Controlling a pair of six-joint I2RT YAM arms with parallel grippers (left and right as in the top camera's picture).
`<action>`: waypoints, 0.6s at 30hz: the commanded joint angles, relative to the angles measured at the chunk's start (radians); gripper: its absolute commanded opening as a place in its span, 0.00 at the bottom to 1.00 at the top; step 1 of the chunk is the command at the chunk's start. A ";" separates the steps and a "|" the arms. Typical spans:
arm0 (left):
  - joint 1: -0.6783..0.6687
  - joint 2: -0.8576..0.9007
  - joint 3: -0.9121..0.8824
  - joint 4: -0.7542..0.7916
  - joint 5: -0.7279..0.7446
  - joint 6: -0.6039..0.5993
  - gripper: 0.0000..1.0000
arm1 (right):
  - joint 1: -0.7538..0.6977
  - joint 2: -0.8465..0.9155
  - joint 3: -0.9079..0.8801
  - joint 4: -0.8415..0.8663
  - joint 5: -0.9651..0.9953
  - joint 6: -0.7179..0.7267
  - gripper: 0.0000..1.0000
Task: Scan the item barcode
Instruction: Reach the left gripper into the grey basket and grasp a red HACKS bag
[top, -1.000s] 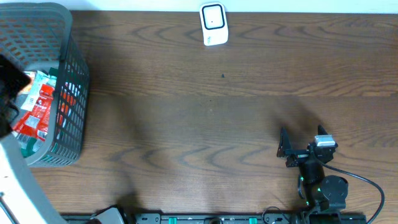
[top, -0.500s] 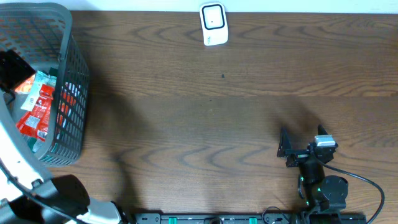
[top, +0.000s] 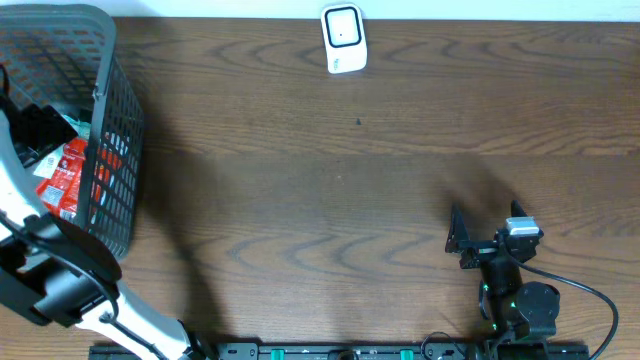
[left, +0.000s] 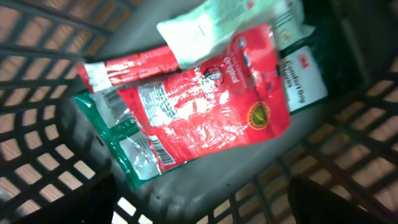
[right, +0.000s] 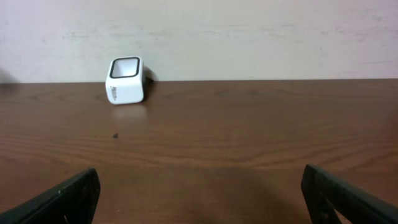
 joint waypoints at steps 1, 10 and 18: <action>0.005 0.065 -0.006 -0.003 -0.002 0.016 0.89 | -0.016 -0.003 -0.001 -0.004 -0.004 -0.008 0.99; 0.005 0.181 -0.020 -0.003 -0.002 0.016 0.89 | -0.016 -0.003 -0.001 -0.004 -0.004 -0.008 0.99; 0.005 0.242 -0.050 0.027 -0.003 0.018 0.89 | -0.016 -0.003 -0.001 -0.004 -0.004 -0.008 0.99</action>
